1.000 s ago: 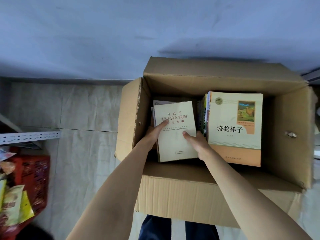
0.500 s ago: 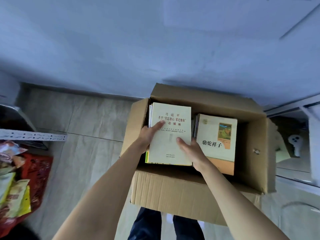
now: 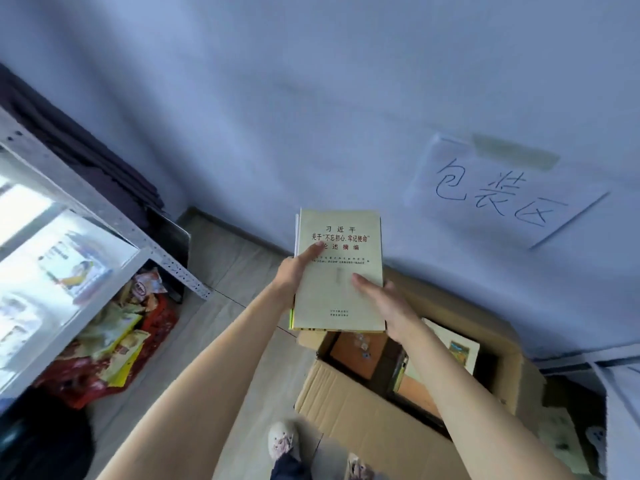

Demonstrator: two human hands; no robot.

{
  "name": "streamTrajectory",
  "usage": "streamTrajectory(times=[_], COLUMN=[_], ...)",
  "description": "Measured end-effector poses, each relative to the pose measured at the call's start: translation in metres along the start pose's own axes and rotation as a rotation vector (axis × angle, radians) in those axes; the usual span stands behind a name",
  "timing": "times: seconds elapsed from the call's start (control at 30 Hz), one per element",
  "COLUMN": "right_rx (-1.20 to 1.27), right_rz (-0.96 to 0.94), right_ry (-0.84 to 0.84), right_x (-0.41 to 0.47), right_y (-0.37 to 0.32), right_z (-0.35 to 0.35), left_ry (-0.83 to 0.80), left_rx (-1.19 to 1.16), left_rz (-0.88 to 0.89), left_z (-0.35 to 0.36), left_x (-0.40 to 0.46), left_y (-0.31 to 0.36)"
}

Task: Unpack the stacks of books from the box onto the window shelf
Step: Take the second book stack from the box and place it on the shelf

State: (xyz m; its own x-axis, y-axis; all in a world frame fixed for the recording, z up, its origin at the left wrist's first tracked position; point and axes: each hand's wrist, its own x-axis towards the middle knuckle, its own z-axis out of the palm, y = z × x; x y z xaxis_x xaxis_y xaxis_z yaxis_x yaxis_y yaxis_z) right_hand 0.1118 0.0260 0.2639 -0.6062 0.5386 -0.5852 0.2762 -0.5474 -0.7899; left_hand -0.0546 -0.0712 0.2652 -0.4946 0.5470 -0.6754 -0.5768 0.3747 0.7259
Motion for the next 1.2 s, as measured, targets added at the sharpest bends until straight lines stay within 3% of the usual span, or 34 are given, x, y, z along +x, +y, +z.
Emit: streamTrajectory(times=[0.2, 0.4, 0.8, 1.2], right_rx=[-0.144, -0.264, -0.353, -0.468], right_rz=[-0.092, -0.162, -0.167, -0.175], right_ry=[-0.202, -0.422, -0.824, -1.117], right_x=[-0.057, -0.129, -0.279, -0.356], right_y=[-0.048, -0.053, 0.049, 0.115], right_z=[0.121, 0.267, 0.559, 0.789], left_ry=[0.161, 0.288, 0.593, 0.752], left_rx=[-0.115, -0.248, -0.351, -0.52], left_rz=[0.136, 0.296, 0.447, 0.599], left_z=[-0.102, -0.232, -0.509, -0.714], left_x=[-0.104, -0.223, -0.456, -0.574], left_y=[0.053, 0.062, 0.009, -0.031])
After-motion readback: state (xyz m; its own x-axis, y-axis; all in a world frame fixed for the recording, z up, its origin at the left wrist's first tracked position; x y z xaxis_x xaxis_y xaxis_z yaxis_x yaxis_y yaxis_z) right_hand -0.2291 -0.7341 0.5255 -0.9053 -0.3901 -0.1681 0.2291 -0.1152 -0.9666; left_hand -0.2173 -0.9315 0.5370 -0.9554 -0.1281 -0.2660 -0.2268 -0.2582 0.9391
